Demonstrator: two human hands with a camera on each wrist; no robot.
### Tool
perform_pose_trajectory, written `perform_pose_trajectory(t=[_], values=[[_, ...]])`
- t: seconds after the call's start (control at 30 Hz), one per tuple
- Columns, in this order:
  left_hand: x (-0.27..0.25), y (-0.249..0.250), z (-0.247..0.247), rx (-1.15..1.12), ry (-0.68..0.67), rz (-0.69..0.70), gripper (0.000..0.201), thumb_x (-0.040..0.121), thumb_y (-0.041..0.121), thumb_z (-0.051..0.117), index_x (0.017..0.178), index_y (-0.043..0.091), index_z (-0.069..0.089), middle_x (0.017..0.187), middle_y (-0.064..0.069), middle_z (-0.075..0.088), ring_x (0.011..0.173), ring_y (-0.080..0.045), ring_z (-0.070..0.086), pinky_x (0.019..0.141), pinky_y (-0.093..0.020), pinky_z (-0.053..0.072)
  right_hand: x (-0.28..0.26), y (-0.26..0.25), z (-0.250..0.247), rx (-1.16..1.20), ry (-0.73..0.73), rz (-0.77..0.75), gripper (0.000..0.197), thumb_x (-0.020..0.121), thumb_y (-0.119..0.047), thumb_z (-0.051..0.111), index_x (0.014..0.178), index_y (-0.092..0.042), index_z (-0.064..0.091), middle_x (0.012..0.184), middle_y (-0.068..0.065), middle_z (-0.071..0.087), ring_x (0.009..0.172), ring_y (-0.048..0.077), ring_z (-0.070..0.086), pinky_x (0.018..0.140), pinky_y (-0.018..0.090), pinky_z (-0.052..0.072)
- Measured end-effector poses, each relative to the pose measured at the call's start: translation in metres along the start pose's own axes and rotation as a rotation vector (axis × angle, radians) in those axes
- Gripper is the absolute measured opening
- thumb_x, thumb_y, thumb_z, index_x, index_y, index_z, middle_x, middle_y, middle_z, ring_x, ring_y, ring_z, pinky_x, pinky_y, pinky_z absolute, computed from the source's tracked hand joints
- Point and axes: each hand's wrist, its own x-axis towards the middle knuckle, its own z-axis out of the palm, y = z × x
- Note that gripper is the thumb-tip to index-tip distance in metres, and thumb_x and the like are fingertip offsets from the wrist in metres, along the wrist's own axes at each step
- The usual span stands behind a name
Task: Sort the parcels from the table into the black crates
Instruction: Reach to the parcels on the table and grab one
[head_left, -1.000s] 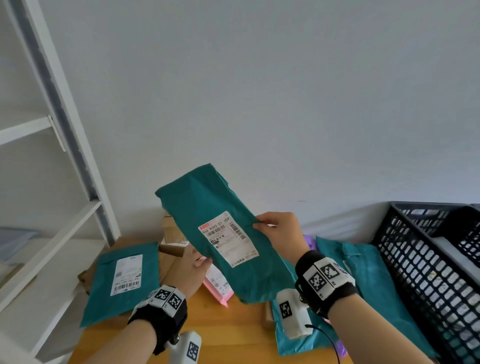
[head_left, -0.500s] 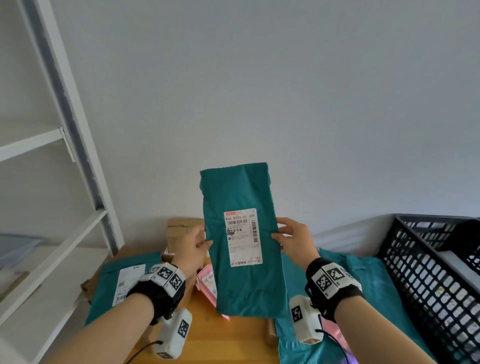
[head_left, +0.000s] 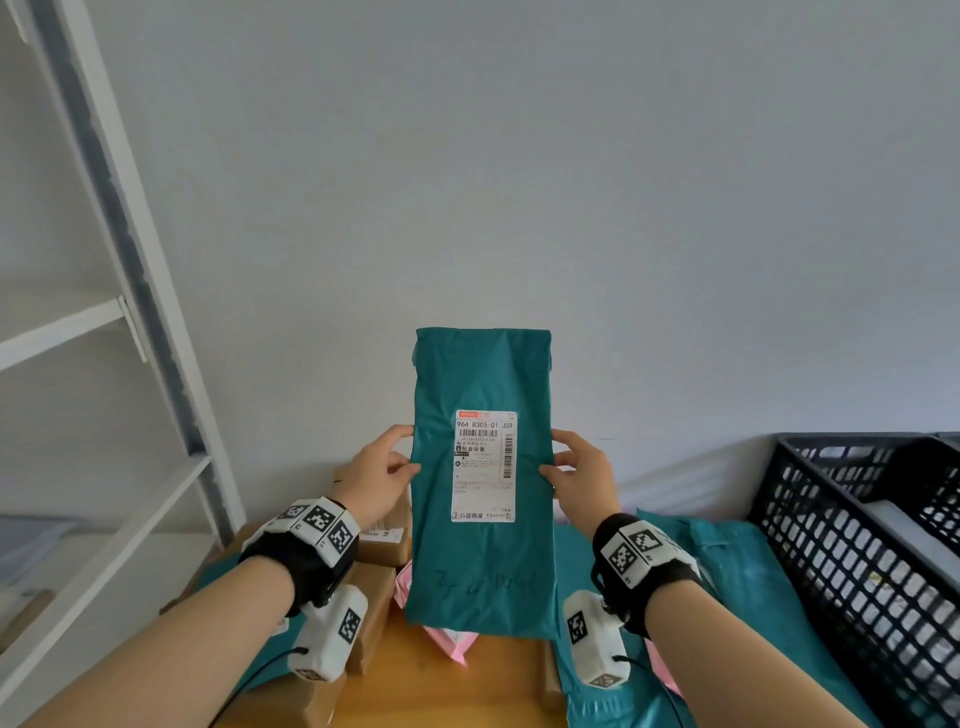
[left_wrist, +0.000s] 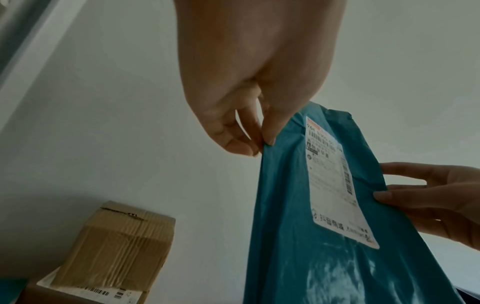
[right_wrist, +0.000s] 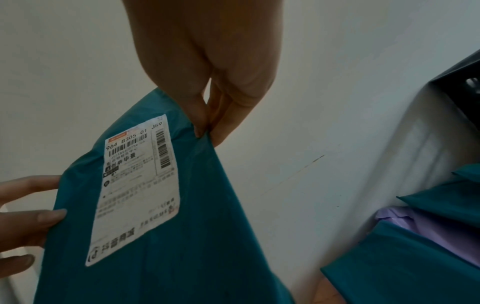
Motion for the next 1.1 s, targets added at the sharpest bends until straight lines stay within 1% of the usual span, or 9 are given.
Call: perform_pose_trajectory(t=[0.17,0.43,0.53,0.63,0.73,0.8,0.9,1.0,1.1], values=[[-0.001,-0.002,-0.006,0.012,-0.002,0.021,0.038,0.093,0.006,0.055,0.122,0.029,0.05,0.084,0.001,0.072,0.08,-0.014,0.07,0.081,-0.03,0.054,-0.008,-0.006,0.004,-0.025,0.026,-0.018,0.04,0.088,0.004,0.055,0.118,-0.023,0.06,0.087,0.0,0.067,0.078,0.016,0.066,0.064,0.022,0.054],[-0.009,-0.009,-0.015,0.007,-0.029,0.03,0.039,0.093,0.006,0.056,0.125,0.027,0.05,0.086,0.0,0.072,0.082,-0.013,0.069,0.085,-0.033,0.055,-0.021,-0.009,0.012,-0.028,0.055,-0.008,0.041,0.089,0.004,0.055,0.121,-0.022,0.059,0.09,0.003,0.067,0.08,0.018,0.066,0.062,0.022,0.054],[-0.01,-0.01,-0.018,0.005,-0.048,0.031,0.039,0.093,0.006,0.055,0.126,0.025,0.05,0.085,0.001,0.071,0.081,-0.012,0.068,0.08,-0.026,0.053,-0.027,-0.01,0.013,-0.037,0.06,-0.009,0.041,0.089,0.005,0.054,0.119,-0.022,0.059,0.089,0.002,0.067,0.079,0.017,0.065,0.061,0.02,0.053],[-0.013,-0.01,-0.015,-0.014,-0.085,0.02,0.039,0.093,0.004,0.054,0.127,0.022,0.049,0.086,0.004,0.069,0.083,-0.01,0.067,0.078,-0.024,0.053,-0.037,-0.008,0.012,-0.012,0.073,0.008,0.042,0.089,0.006,0.053,0.116,-0.026,0.059,0.087,0.001,0.067,0.08,0.021,0.066,0.064,0.026,0.056],[-0.017,-0.013,-0.005,-0.012,-0.15,-0.004,0.037,0.093,0.004,0.054,0.126,0.021,0.049,0.085,0.006,0.067,0.082,-0.006,0.065,0.069,-0.018,0.051,-0.055,0.0,0.007,-0.031,0.1,0.041,0.041,0.09,0.005,0.053,0.114,-0.028,0.057,0.087,0.0,0.066,0.075,0.013,0.066,0.058,0.018,0.053],[-0.02,-0.016,0.007,-0.004,-0.201,-0.013,0.037,0.094,0.005,0.053,0.128,0.019,0.048,0.091,0.001,0.07,0.081,-0.009,0.067,0.066,-0.023,0.054,-0.069,0.01,0.001,-0.051,0.134,0.088,0.041,0.089,0.004,0.054,0.116,-0.026,0.058,0.087,-0.002,0.066,0.075,0.012,0.065,0.06,0.018,0.053],[-0.026,-0.021,0.033,-0.016,-0.282,-0.023,0.04,0.093,0.003,0.052,0.129,0.02,0.047,0.092,-0.005,0.07,0.069,-0.01,0.068,0.054,-0.019,0.052,-0.093,0.029,-0.011,-0.076,0.208,0.17,0.043,0.088,0.006,0.054,0.116,-0.026,0.059,0.085,-0.007,0.062,0.077,0.015,0.062,0.06,0.015,0.05],[-0.036,-0.029,0.065,-0.022,-0.386,-0.04,0.041,0.093,0.004,0.053,0.129,0.022,0.047,0.104,-0.011,0.069,0.081,-0.016,0.069,0.069,-0.03,0.057,-0.122,0.048,-0.026,-0.112,0.247,0.276,0.043,0.089,0.002,0.054,0.122,-0.025,0.058,0.095,-0.001,0.065,0.085,0.016,0.063,0.061,0.011,0.049],[-0.049,-0.032,0.099,0.007,-0.483,-0.012,0.041,0.091,0.002,0.054,0.128,0.019,0.049,0.117,-0.005,0.064,0.089,-0.011,0.065,0.073,-0.029,0.056,-0.153,0.065,-0.044,-0.153,0.299,0.35,0.042,0.088,-0.003,0.055,0.121,-0.028,0.058,0.097,-0.003,0.067,0.088,0.016,0.065,0.08,0.035,0.057]])
